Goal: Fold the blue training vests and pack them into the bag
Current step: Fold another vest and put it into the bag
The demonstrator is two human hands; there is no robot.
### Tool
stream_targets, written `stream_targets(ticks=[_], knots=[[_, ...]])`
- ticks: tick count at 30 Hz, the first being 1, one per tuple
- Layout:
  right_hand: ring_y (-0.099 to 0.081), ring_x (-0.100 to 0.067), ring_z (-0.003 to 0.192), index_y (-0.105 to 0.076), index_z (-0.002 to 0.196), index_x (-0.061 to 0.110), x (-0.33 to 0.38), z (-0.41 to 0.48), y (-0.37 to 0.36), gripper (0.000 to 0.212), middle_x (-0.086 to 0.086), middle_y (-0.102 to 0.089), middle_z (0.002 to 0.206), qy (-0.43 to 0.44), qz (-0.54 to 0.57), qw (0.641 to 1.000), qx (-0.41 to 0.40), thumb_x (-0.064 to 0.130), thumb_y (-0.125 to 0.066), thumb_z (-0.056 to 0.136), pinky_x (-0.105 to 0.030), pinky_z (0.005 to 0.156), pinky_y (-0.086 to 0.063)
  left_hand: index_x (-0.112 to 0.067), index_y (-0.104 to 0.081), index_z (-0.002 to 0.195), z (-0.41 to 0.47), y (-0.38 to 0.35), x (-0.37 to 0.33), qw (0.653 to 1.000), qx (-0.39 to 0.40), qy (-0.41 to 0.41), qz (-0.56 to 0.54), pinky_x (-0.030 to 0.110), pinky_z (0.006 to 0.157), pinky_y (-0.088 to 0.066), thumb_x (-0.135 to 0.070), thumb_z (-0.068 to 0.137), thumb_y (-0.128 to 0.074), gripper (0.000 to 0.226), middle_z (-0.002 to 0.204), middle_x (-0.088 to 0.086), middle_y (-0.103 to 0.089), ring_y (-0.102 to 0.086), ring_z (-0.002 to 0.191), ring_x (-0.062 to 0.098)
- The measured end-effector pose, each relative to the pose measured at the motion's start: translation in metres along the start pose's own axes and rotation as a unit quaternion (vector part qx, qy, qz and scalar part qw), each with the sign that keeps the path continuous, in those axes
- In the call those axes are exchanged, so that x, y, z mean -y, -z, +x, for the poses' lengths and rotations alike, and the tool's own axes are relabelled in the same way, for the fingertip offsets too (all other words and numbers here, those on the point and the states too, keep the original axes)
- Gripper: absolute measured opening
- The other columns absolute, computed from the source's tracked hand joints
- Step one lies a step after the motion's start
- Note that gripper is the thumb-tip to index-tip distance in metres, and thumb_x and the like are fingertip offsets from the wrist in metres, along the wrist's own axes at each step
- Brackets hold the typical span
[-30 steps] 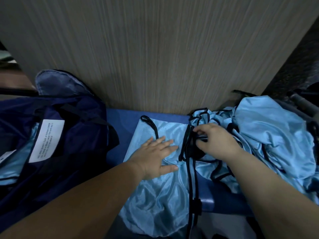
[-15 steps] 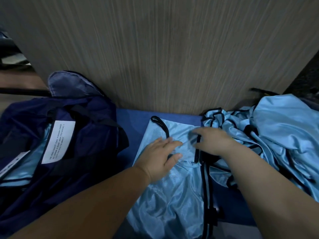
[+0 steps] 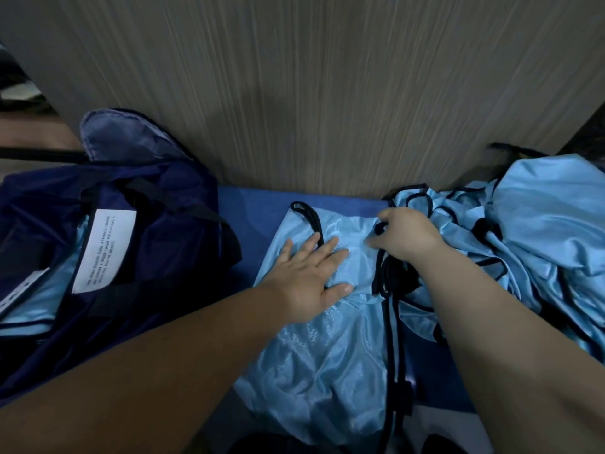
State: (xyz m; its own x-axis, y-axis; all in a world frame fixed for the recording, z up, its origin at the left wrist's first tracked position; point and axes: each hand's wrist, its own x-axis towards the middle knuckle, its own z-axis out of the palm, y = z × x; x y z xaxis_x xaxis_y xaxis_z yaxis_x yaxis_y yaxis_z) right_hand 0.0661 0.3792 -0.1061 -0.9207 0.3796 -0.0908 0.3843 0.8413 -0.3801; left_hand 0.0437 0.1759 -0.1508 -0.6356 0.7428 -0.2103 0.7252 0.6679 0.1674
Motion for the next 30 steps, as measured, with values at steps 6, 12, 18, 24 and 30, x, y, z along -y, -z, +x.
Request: stream_targets(ticks=[6,12,18,24,30], knots=[[-0.050,-0.014,0.079,-0.059,0.084,0.020,0.010,0.001,0.004,0.010,0.000,-0.054,0.091,0.073,0.141,0.963,-0.219,0.016,-0.067,0.088,-0.022,0.064,-0.032,-0.036,0.009,0.154,0.023,0.016,0.002,0.992,-0.062,0.097,0.050,0.056,0.114,0.020,-0.063,0.098,-0.015,0.067,0.160,-0.013,0.020,0.032,0.143,0.020],[-0.049,0.003,0.080,-0.064,0.087,0.027,0.016,-0.002,0.026,0.019,0.009,-0.056,0.094,0.135,0.270,0.903,-0.306,0.008,-0.067,0.086,0.000,0.072,-0.034,-0.029,0.006,0.155,0.024,0.031,0.017,0.977,-0.132,0.162,-0.051,0.051,0.117,0.015,-0.065,0.092,-0.042,0.087,0.160,-0.008,0.022,0.027,0.145,0.021],[-0.056,-0.012,0.094,-0.071,0.089,0.017,0.021,-0.004,0.015,0.024,0.009,-0.059,0.093,0.237,0.197,0.922,-0.235,-0.004,-0.066,0.080,-0.020,0.082,-0.038,-0.034,-0.026,0.150,0.022,0.055,0.024,0.814,-0.200,0.135,-0.529,0.040,0.116,-0.027,-0.021,0.090,-0.056,0.068,0.154,0.001,-0.031,-0.033,0.139,0.021],[-0.058,-0.010,0.093,-0.074,0.091,0.023,0.017,-0.015,0.023,0.030,0.016,-0.062,0.089,0.287,0.205,0.929,-0.114,-0.004,-0.072,0.078,-0.020,0.088,-0.041,-0.047,-0.014,0.150,0.031,0.087,0.024,0.962,-0.162,-0.050,-0.216,0.047,0.121,0.001,-0.023,0.085,-0.068,0.088,0.160,-0.019,-0.008,0.004,0.148,0.009],[-0.066,-0.014,0.083,-0.071,0.086,0.023,0.013,-0.037,0.041,0.028,0.000,-0.072,0.087,0.274,0.229,0.934,-0.015,-0.002,-0.078,0.075,-0.023,0.078,-0.051,-0.031,-0.061,0.122,0.035,0.102,0.021,0.989,-0.083,-0.108,0.057,0.054,0.114,0.018,-0.053,0.084,-0.066,0.045,0.138,-0.023,-0.045,-0.008,0.145,0.006]])
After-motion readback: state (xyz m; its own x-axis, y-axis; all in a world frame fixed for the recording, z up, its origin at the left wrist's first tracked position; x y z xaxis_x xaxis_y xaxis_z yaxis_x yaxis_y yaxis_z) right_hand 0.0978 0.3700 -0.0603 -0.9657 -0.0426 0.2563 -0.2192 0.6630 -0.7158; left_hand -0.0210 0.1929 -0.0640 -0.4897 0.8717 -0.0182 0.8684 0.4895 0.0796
